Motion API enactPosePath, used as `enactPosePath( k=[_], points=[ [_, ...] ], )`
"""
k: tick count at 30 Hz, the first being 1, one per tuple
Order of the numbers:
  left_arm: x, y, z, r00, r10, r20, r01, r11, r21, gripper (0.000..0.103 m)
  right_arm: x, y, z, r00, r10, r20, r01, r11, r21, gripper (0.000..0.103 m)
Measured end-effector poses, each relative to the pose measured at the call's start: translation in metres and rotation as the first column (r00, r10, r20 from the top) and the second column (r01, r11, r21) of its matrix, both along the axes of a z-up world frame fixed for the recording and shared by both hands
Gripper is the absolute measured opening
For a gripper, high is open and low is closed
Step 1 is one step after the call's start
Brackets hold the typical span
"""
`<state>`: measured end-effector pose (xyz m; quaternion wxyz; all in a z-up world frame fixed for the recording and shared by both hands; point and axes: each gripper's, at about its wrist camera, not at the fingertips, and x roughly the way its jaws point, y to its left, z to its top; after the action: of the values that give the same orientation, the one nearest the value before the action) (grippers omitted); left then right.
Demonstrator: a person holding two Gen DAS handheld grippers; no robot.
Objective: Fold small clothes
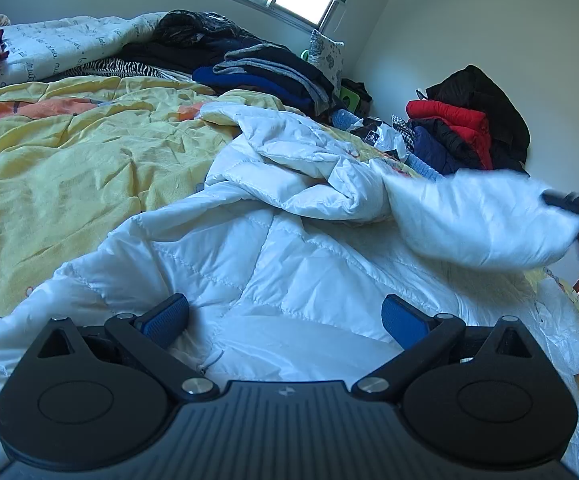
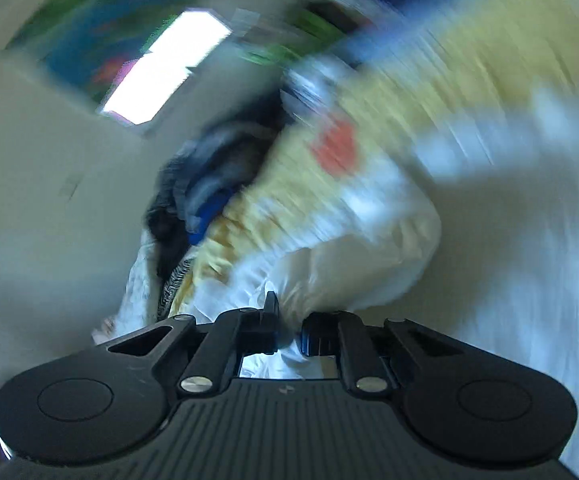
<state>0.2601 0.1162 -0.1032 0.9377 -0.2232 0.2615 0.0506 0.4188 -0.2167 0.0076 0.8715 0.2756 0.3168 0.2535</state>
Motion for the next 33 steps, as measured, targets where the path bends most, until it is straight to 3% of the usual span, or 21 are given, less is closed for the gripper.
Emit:
enactPosePath(
  k=[2,3,6,8,11,13,14,15,16,17,18,21,24,27,29,31,33],
  points=[
    [0.000,0.000,0.000,1.000,0.001,0.001,-0.001,1.000,-0.002,0.103,-0.015,0.002,-0.001,0.999,0.043,0.029,-0.040,0.996,-0.082,0.014],
    [0.000,0.000,0.000,1.000,0.001,0.001,-0.001,1.000,-0.002,0.103,-0.017,-0.001,-0.012,0.999,0.042,0.000,-0.042,0.994,-0.097,0.013],
    [0.000,0.000,0.000,1.000,0.001,0.000,-0.001,1.000,0.001,0.103,-0.019,-0.028,-0.072,0.981,-0.053,-0.186,0.036,0.995,-0.090,0.014],
    [0.001,-0.002,0.001,1.000,-0.002,-0.007,0.002,1.000,0.014,0.103,-0.024,-0.046,-0.096,0.963,-0.095,-0.251,0.092,0.995,-0.024,0.014],
    [0.004,-0.008,0.012,0.999,-0.005,-0.037,0.007,0.999,0.049,0.103,-0.030,-0.060,-0.104,0.952,-0.105,-0.286,0.137,0.986,0.093,0.015],
    [0.007,-0.009,0.032,0.999,-0.047,-0.016,0.046,0.999,-0.027,0.103,-0.029,-0.061,-0.100,0.955,-0.096,-0.280,0.130,0.986,0.104,0.018],
    [0.010,-0.007,0.045,0.996,-0.083,0.015,0.084,0.989,-0.123,0.103,-0.029,-0.065,-0.102,0.953,-0.084,-0.290,0.126,0.984,0.129,0.019],
    [0.015,-0.006,0.056,0.992,-0.118,0.043,0.124,0.970,-0.211,0.103,-0.030,-0.068,-0.104,0.951,-0.072,-0.302,0.125,0.979,0.161,0.020],
    [0.026,-0.005,0.066,0.983,-0.168,0.070,0.182,0.931,-0.316,0.103,-0.028,-0.071,-0.104,0.948,-0.066,-0.312,0.130,0.973,0.192,0.021],
    [0.037,-0.006,0.070,0.976,-0.204,0.081,0.219,0.905,-0.364,0.103,-0.027,-0.076,-0.107,0.945,-0.064,-0.322,0.140,0.966,0.219,0.024],
    [0.050,-0.007,0.072,0.970,-0.229,0.078,0.241,0.890,-0.386,0.103,-0.027,-0.080,-0.112,0.940,-0.064,-0.334,0.154,0.956,0.250,0.025],
    [0.095,-0.015,0.063,0.982,-0.189,-0.020,0.170,0.922,-0.348,0.103,-0.023,-0.081,-0.120,0.928,-0.063,-0.368,0.185,0.933,0.309,0.028],
    [0.133,-0.020,0.040,0.966,-0.236,-0.103,0.169,0.884,-0.437,0.103,-0.020,-0.081,-0.122,0.926,-0.057,-0.372,0.186,0.929,0.321,0.028],
    [0.154,-0.030,0.029,0.969,-0.180,-0.169,0.101,0.914,-0.392,0.103,-0.014,-0.078,-0.122,0.924,-0.064,-0.378,0.185,0.937,0.295,0.028],
    [0.167,-0.038,0.030,0.971,-0.134,-0.198,0.063,0.944,-0.325,0.089,-0.008,-0.075,-0.122,0.921,-0.066,-0.384,0.174,0.951,0.255,0.019],
    [0.183,-0.044,0.032,0.964,-0.155,-0.215,0.085,0.948,-0.305,0.020,-0.001,-0.072,-0.118,0.928,-0.070,-0.365,0.159,0.962,0.221,0.016],
    [0.201,-0.050,0.037,0.950,-0.192,-0.246,0.116,0.949,-0.292,0.016,0.007,-0.071,-0.104,0.943,-0.072,-0.324,0.141,0.971,0.195,0.014]
  ],
)
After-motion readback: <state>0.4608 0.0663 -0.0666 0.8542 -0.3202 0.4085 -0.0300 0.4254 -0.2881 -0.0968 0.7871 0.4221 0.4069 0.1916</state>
